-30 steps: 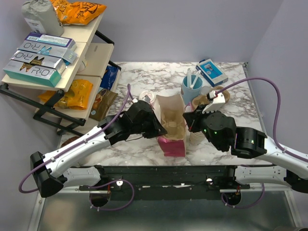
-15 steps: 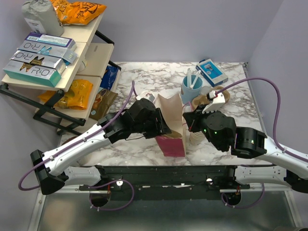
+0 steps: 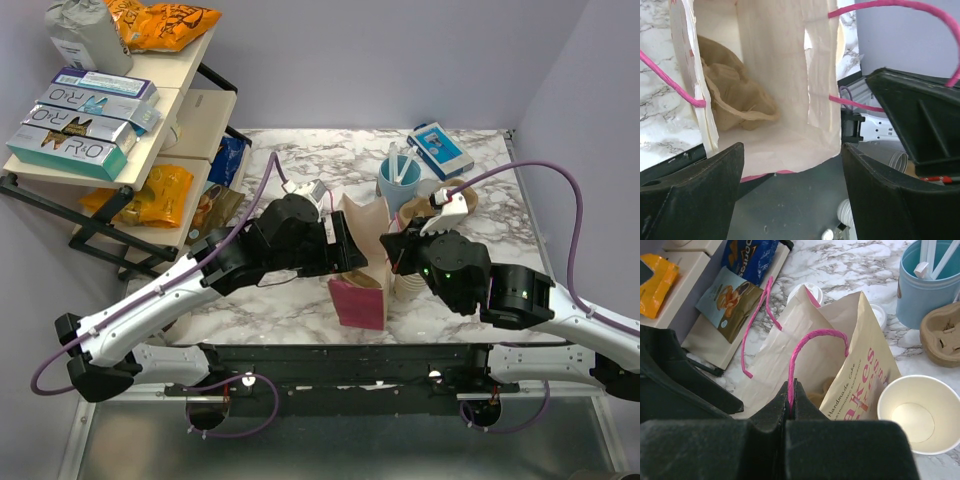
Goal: Pack the takeout coffee
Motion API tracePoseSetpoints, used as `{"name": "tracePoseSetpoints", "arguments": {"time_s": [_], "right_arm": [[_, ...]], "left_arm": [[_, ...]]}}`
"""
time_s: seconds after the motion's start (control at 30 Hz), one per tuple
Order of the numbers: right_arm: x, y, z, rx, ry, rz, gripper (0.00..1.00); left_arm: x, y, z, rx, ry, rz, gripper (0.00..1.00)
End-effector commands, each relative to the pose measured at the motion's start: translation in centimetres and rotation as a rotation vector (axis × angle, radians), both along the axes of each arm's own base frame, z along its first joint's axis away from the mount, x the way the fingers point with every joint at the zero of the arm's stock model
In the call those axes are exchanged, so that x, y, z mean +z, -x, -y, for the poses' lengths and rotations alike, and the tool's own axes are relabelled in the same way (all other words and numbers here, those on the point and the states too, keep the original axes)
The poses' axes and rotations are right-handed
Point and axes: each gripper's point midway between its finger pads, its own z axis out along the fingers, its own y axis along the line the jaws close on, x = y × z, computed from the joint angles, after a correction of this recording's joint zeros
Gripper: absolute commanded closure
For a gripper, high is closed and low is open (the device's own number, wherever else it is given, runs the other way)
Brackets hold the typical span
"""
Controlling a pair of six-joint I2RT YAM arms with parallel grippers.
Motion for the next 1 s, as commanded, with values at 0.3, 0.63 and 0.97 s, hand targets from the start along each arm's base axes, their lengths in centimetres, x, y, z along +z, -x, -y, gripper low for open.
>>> {"name": "tracePoseSetpoints", "arguments": {"time_s": [0.3, 0.63, 0.97], "right_arm": [[1.5, 1.4, 1.4, 0.083, 0.015, 0.019, 0.61], [4.8, 2.1, 2.1, 0.135, 0.039, 0.048, 0.39], [9.4, 4.8, -4.7, 0.491, 0.078, 0.098, 0.74]], "left_arm": [[3.2, -1.7, -6.2, 0.146, -0.099, 0.214, 0.01], [0.5, -3.3, -3.2, 0.072, -0.147, 0.210, 0.01], [-3.0, -5.0, -1.1, 0.022, -0.184, 0.143, 0.25]]}}
